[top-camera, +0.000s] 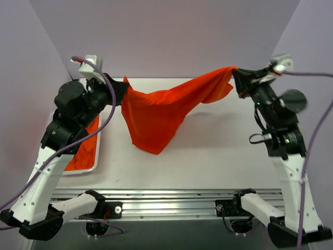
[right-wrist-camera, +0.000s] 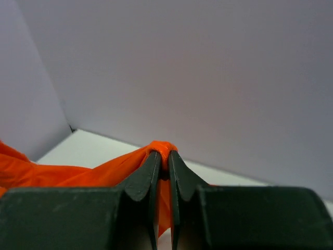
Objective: Fold and stack the t-shirts
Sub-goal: Flatten the tshirt out
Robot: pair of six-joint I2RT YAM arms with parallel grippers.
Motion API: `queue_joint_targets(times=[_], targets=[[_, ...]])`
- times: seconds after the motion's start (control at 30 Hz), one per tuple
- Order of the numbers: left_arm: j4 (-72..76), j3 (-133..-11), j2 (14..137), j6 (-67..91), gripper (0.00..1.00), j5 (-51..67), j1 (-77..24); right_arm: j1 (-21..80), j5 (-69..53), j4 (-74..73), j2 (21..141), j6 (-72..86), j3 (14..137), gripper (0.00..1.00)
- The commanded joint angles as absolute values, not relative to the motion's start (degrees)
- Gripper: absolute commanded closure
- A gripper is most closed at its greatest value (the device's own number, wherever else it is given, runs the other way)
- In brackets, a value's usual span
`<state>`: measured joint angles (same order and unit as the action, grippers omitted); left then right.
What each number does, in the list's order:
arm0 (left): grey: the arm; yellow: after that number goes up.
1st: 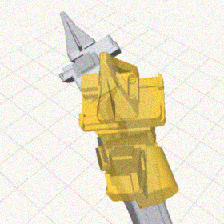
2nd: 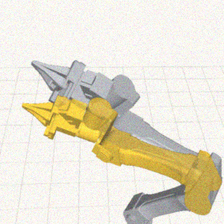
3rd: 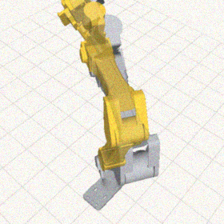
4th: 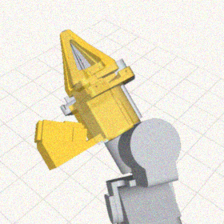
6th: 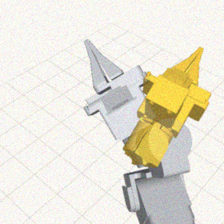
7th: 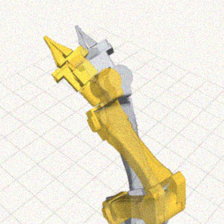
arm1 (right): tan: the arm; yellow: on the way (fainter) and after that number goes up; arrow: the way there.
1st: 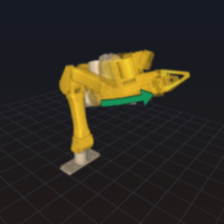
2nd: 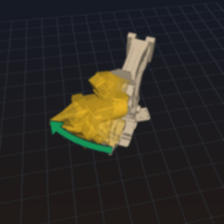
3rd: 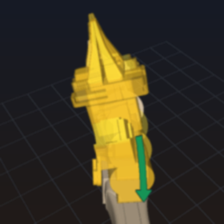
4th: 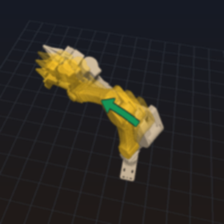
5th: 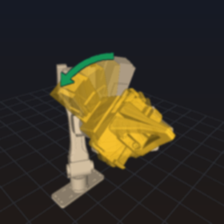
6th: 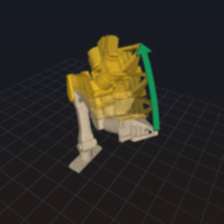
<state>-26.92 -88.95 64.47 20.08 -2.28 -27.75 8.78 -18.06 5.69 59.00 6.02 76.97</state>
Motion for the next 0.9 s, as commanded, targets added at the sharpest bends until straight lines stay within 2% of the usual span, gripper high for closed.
queue_joint_targets(times=[0.0, 0.17, 0.3, 0.43, 0.63, 0.77, 0.87], targets=[[-24.43, -94.3, 59.42, 17.23, 0.98, 2.37, -31.37, 8.35, -31.08, 14.68, 47.41, 3.25, 81.38, 1.0], [-23.56, -96.33, 53.62, 17.84, 0.98, 6.5, -35.24, 8.26, -37.61, 14.32, 39.91, 4.65, 83.5, 1.0], [-24.52, -99.75, 51.77, 18.19, 0.98, 10.1, -35.33, 7.47, -37.53, 15.91, 35.52, 7.38, 84.63, 1.0], [-24.7, -104.14, 51.5, 17.84, 0.98, 9.76, -35.16, 4.06, -34.99, 14.42, 36.56, 8.0, 87.62, 1.0], [-24.7, -103.89, 59.56, 14.5, 0.98, -3.47, -35.07, -0.97, -30.68, 11.96, 49.99, 6.86, 89.13, 1.0], [-20.58, -97.31, 65.55, 13.89, 0.98, -13.23, -34.98, -0.97, -28.74, 9.84, 60.01, 4.84, 86.32, 1.0], [-15.85, -90.19, 70.82, 14.32, 0.98, -17.13, -33.84, -0.97, -26.9, 11.94, 67.31, 5.71, 79.74, 1.0]])
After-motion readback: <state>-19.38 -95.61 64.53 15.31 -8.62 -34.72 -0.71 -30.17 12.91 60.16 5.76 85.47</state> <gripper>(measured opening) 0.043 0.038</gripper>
